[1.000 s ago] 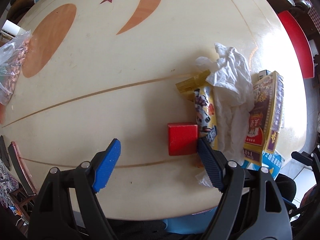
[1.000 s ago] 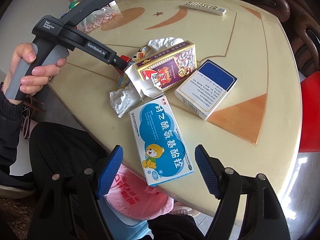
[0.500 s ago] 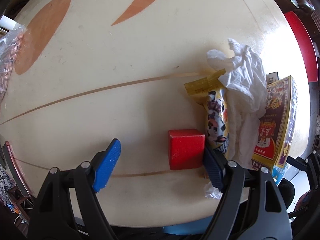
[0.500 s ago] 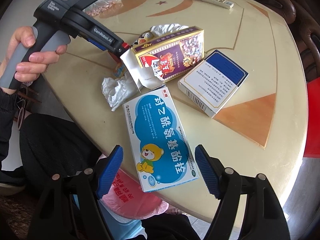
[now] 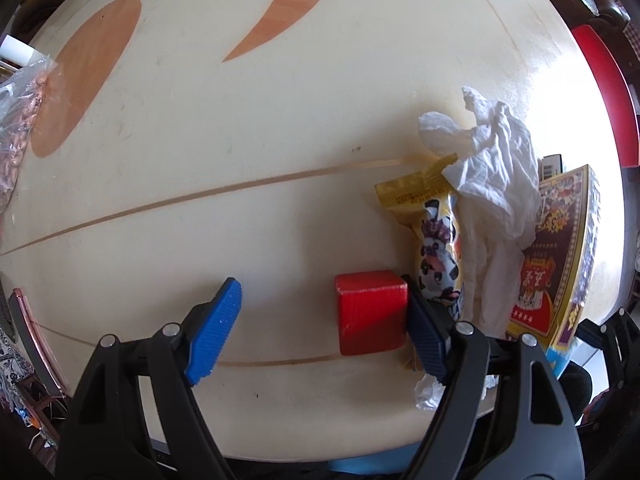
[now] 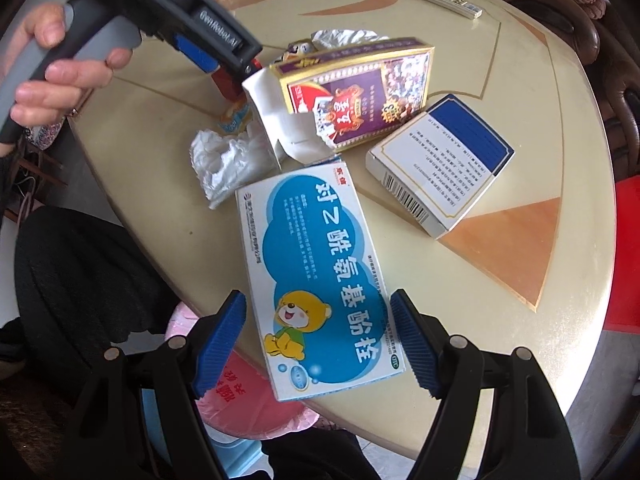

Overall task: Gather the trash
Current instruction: 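Close the left tool on the red block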

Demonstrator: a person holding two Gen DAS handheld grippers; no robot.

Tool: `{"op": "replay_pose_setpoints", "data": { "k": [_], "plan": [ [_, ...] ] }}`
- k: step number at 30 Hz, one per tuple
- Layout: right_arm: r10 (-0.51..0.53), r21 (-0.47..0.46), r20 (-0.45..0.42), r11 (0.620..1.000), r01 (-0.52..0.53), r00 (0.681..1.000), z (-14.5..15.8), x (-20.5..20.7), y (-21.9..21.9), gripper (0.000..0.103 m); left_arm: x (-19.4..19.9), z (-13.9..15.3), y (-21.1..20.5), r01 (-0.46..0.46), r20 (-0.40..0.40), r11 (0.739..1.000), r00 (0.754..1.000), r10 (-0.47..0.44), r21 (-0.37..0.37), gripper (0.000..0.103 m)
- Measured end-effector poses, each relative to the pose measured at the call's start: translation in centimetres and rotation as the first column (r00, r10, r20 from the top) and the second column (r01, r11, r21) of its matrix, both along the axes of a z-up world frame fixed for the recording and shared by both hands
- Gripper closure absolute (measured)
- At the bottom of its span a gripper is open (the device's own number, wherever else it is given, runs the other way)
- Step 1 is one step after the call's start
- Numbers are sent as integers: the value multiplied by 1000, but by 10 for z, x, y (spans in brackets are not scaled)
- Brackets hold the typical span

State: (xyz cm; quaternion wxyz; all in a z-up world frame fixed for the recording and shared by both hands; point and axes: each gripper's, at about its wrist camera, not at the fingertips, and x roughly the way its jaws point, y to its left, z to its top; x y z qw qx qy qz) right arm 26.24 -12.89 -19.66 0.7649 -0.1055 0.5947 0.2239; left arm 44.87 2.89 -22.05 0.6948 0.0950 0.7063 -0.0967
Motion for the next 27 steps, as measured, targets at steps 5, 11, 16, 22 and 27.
{"op": "replay_pose_setpoints", "data": {
  "k": [5,11,16,22,27],
  "plan": [
    [17,-37,28,999,-16,999,-3,-5,5,29,3,-1,0,-6,8,1000,1000,6,-1,27],
    [-6,-50,59,999,9,998,-7,-16,12,34,-11,8,-15,-6,38,1000,999,6,-5,55],
    [-22,-51,64,998,25,998,-1,-18,6,38,-10,11,-16,-15,33,1000,999,16,-9,71],
    [-55,-37,63,998,57,996,2,-18,1,39,-16,13,-5,-34,17,999,999,34,-28,71],
    [-66,-44,65,997,69,996,6,-14,-3,39,-32,9,-1,-32,27,999,999,33,-32,71]
  ]
}}
